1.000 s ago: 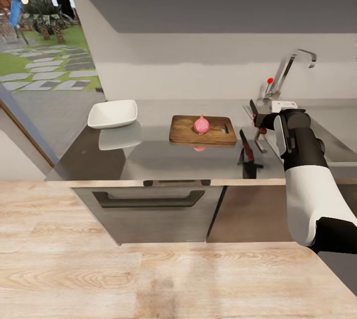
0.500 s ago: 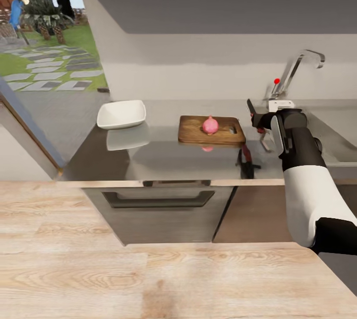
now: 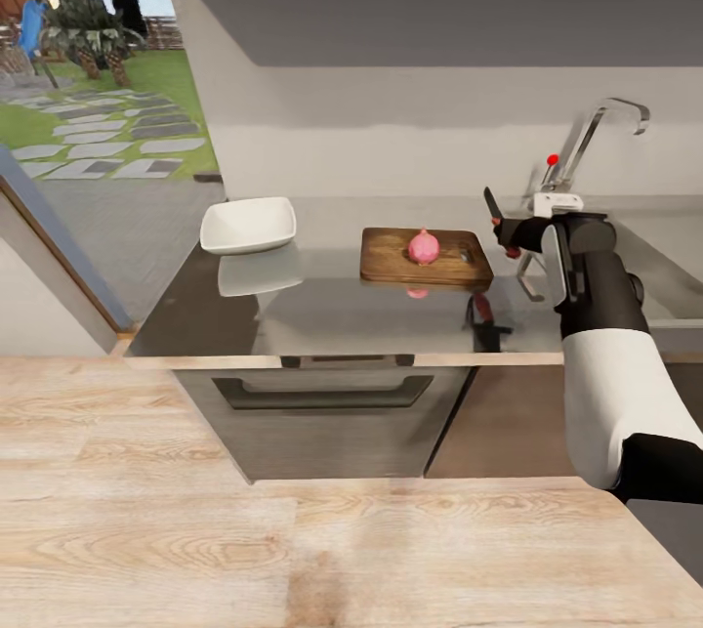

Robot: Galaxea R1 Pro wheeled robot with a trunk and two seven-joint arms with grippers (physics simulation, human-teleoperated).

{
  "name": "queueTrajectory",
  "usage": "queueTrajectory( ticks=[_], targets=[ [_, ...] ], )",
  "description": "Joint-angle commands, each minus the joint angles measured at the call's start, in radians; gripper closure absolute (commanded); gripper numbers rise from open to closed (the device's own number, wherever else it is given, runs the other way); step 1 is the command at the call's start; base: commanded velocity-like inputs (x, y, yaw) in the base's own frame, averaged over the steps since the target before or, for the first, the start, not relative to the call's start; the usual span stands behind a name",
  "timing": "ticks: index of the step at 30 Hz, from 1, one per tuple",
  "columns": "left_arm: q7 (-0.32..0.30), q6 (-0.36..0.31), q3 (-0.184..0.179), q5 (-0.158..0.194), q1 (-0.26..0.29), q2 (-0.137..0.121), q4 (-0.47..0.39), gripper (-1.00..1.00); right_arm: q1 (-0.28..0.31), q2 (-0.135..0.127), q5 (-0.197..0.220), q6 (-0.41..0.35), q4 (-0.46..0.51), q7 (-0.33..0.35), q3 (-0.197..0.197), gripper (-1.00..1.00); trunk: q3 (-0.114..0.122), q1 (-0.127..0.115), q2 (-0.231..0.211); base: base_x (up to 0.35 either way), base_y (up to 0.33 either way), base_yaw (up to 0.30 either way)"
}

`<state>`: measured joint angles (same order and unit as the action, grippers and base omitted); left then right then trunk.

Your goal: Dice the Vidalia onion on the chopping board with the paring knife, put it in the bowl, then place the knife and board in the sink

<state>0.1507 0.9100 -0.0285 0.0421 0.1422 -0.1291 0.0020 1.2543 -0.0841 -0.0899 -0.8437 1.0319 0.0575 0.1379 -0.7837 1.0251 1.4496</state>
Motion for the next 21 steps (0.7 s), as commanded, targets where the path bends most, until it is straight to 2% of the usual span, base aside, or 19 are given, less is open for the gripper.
queueTrajectory(
  ticks=[1, 13, 15, 16, 21],
  targets=[
    [0.001, 0.003, -0.004, 0.004, 0.0, 0.0, 0.001, -1.0, 0.001, 0.0, -0.01, -0.004, 0.004, 0.008, 0.001, 1.0, -0.001, 0.0, 0.0, 0.0, 0.0, 0.0],
    [0.001, 0.003, -0.004, 0.004, 0.0, 0.0, 0.001, -1.0, 0.001, 0.0, -0.015, -0.057, 0.072, 0.003, -0.006, 1.0, -0.001, 0.0, 0.0, 0.0, 0.014, 0.0],
    [0.001, 0.003, -0.004, 0.004, 0.0, 0.0, 0.001, -1.0, 0.001, 0.0, -0.016, -0.069, 0.083, 0.002, -0.007, 1.0, -0.001, 0.0, 0.0, 0.0, 0.234, 0.0],
    [0.001, 0.003, -0.004, 0.004, 0.0, 0.0, 0.001, -1.0, 0.001, 0.0, -0.016, -0.088, 0.182, 0.002, -0.007, 1.0, -0.001, 0.0, 0.0, 0.0, 0.263, 0.0],
    [0.001, 0.003, -0.004, 0.004, 0.0, 0.0, 0.001, -1.0, 0.001, 0.0, -0.016, -0.089, 0.183, 0.002, -0.009, 1.0, -0.001, 0.0, 0.0, 0.0, 0.292, 0.0]
  ],
)
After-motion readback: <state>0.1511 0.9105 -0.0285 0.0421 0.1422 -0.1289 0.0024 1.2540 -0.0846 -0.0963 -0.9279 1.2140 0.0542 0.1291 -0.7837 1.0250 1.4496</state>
